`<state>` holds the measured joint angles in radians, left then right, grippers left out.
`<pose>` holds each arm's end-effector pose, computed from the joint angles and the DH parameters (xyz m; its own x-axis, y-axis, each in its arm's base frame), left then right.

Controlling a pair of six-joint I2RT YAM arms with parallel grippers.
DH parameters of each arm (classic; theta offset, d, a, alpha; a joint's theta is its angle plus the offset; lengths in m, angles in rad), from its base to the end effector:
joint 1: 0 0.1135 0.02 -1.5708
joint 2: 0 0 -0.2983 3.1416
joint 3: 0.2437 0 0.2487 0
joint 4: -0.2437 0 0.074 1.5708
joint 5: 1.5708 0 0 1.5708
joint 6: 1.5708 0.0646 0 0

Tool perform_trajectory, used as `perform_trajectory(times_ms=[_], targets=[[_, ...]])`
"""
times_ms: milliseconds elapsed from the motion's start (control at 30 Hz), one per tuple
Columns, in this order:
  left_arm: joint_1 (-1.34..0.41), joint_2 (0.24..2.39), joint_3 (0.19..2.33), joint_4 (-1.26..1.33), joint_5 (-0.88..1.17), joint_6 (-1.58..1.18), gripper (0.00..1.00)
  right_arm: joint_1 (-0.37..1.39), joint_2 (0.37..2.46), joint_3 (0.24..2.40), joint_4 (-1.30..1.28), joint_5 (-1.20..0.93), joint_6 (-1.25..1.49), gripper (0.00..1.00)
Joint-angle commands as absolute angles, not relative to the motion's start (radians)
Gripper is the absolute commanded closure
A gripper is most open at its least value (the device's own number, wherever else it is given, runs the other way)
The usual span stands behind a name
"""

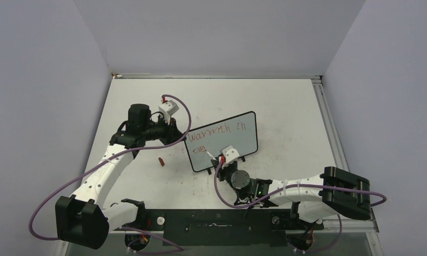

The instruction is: Write a sentence on the whiteboard

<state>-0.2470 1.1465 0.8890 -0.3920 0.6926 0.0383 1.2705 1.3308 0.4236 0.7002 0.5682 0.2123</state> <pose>0.2269 -0.0998 0.3071 -0.5599 0.1716 -0.8106 0.7032 0.6158 -0.3554 0.1133 0.2483 0.2237 -0.1963 -0.0334 -0.9800 -0.6220 0.7769 0.0981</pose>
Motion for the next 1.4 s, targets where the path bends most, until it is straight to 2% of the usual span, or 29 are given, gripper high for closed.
perform_trajectory(times_ms=[0, 1367], targets=[[-0.243, 1.147, 0.884, -0.434, 0.665, 0.058, 1.00, 1.264, 1.298, 0.440, 0.761, 0.606, 0.177, 0.95], [-0.243, 1.150, 0.884, -0.433, 0.666, 0.058, 1.00, 1.237, 1.265, 0.431, 0.795, 0.560, 0.151, 0.95]])
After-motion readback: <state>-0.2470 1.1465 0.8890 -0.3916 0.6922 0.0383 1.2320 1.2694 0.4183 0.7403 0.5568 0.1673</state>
